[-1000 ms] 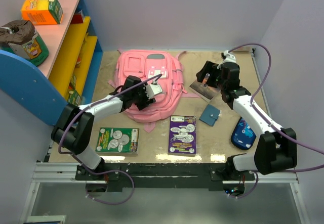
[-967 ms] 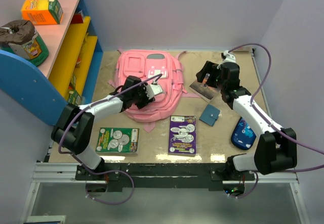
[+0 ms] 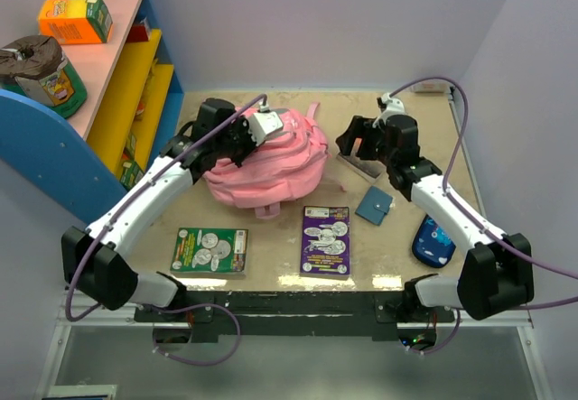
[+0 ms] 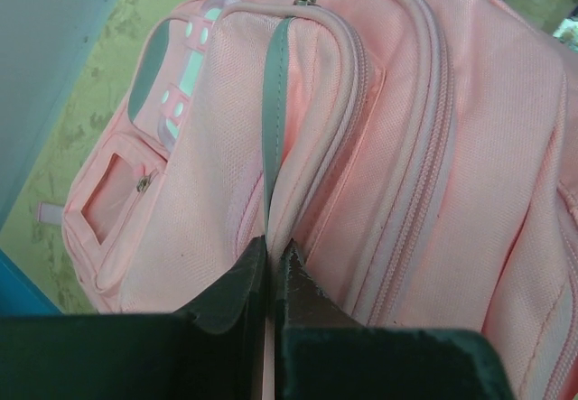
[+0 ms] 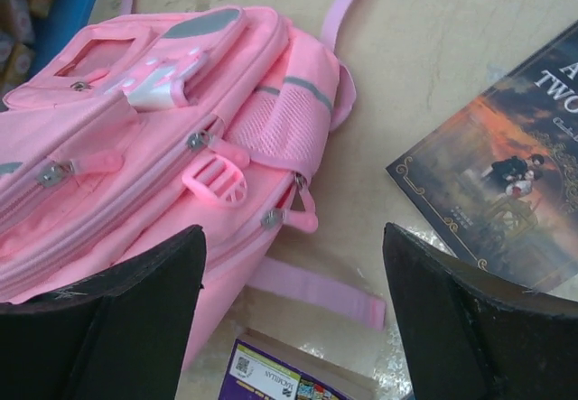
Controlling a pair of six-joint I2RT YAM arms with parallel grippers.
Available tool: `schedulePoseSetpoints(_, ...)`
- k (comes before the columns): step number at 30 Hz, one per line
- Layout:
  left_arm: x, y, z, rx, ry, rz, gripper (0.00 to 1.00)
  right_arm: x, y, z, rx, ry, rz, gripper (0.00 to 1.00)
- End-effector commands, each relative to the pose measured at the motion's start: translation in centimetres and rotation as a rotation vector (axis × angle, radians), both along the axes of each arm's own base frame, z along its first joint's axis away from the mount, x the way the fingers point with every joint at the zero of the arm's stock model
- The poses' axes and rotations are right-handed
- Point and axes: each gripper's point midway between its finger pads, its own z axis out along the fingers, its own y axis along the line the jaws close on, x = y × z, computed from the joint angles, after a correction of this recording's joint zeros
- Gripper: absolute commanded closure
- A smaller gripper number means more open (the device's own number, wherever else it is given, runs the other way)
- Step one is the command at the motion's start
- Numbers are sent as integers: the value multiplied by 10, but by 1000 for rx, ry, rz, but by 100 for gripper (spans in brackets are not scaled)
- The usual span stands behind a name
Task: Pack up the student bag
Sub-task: Pick up the student bag at the center of the board, then unzip the student bag at the center of the board.
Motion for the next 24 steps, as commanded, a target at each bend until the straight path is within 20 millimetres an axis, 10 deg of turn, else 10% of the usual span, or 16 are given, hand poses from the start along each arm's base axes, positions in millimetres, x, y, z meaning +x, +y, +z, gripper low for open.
schedulePoseSetpoints(1, -30, 3, 31, -49, -62, -78, 100, -8, 25, 41, 0, -192, 133, 19)
schedulePoseSetpoints(6, -71, 17, -21, 2, 60, -125, 100, -23, 51, 55, -14, -404, 270, 23)
schedulePoseSetpoints(11, -91, 25, -55, 27, 133, -132, 95, -37, 98, 24, -90, -376, 460, 28)
schedulePoseSetpoints(17, -109, 38, -66, 71, 119, -163, 89, -63, 141, -30, -220, -304, 612, 34)
schedulePoseSetpoints(24, -122, 38, -64, 54, 136, -188, 90, -77, 163, -40, -250, -357, 742, 28)
